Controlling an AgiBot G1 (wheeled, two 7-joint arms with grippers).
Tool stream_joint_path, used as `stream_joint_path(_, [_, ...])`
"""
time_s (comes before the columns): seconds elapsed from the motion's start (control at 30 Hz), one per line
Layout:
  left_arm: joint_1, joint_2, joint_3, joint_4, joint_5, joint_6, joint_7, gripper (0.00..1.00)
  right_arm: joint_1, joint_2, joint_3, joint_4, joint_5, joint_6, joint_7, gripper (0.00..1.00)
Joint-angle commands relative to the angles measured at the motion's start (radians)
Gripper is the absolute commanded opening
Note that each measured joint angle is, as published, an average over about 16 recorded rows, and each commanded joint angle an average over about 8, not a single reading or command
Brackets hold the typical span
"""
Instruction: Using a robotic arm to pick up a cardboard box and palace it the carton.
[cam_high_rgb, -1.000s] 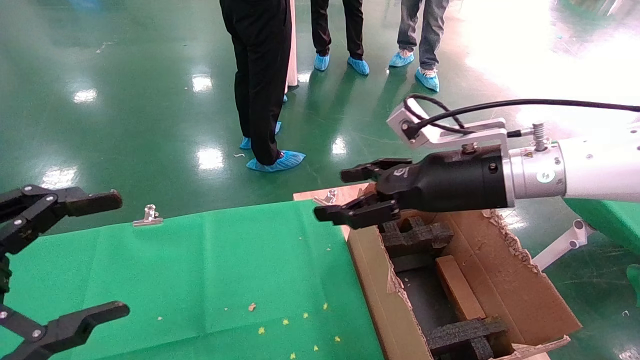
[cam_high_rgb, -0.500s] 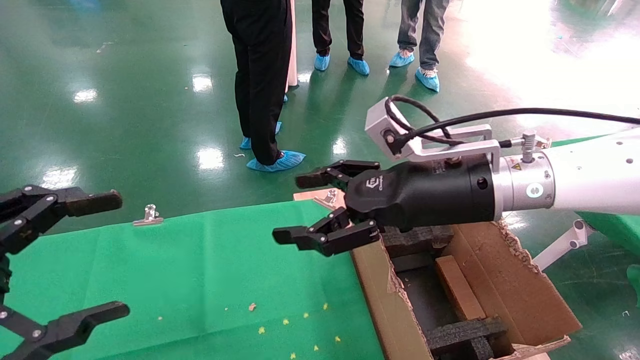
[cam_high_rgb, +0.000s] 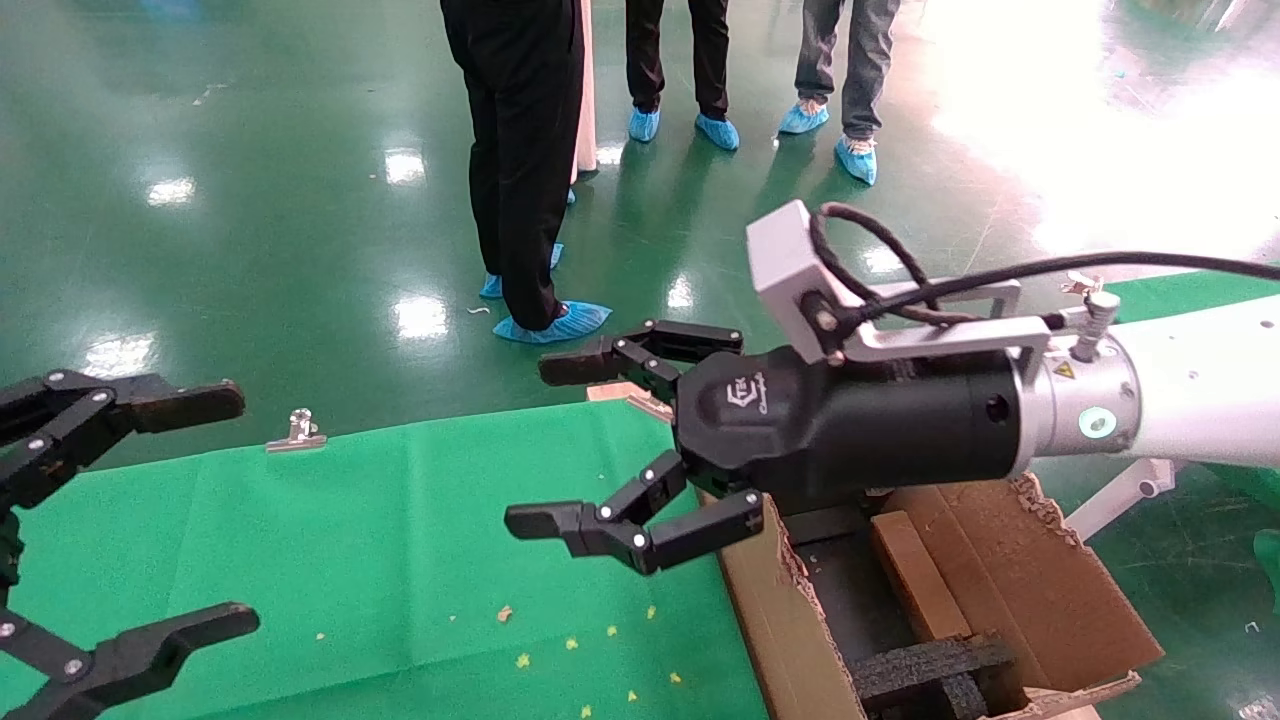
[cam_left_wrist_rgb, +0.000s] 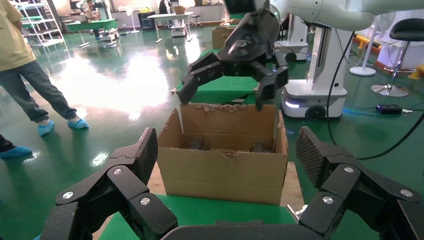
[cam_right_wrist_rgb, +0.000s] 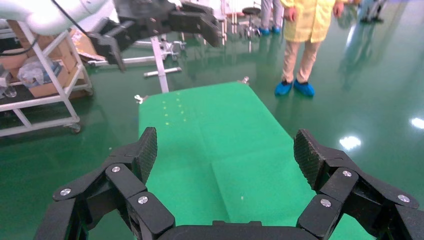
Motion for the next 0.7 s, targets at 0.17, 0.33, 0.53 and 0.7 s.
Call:
stream_joint_path(0.17, [0.0, 0.0, 0.0, 0.0, 0.0, 0.0, 0.0, 1.0, -0.102, -0.016, 0.16, 0.022, -0.016, -0.056, -0.032, 1.0])
stream_joint_path(0.33, [0.0, 0.0, 0.0, 0.0, 0.0, 0.0, 0.0, 1.0, -0.189, -0.029, 0.296, 0.04, -0.03, -0.103, -0.059, 1.0])
stream_joint_path(0.53, [0.0, 0.0, 0.0, 0.0, 0.0, 0.0, 0.0, 1.0, -0.272, -0.042, 0.428, 0.057, -0.044, -0.148, -0.084, 1.0])
stream_joint_path(0.7, [0.0, 0.0, 0.0, 0.0, 0.0, 0.0, 0.0, 1.0, -0.301, -0.047, 0.474, 0.062, -0.049, -0.164, -0.091, 1.0])
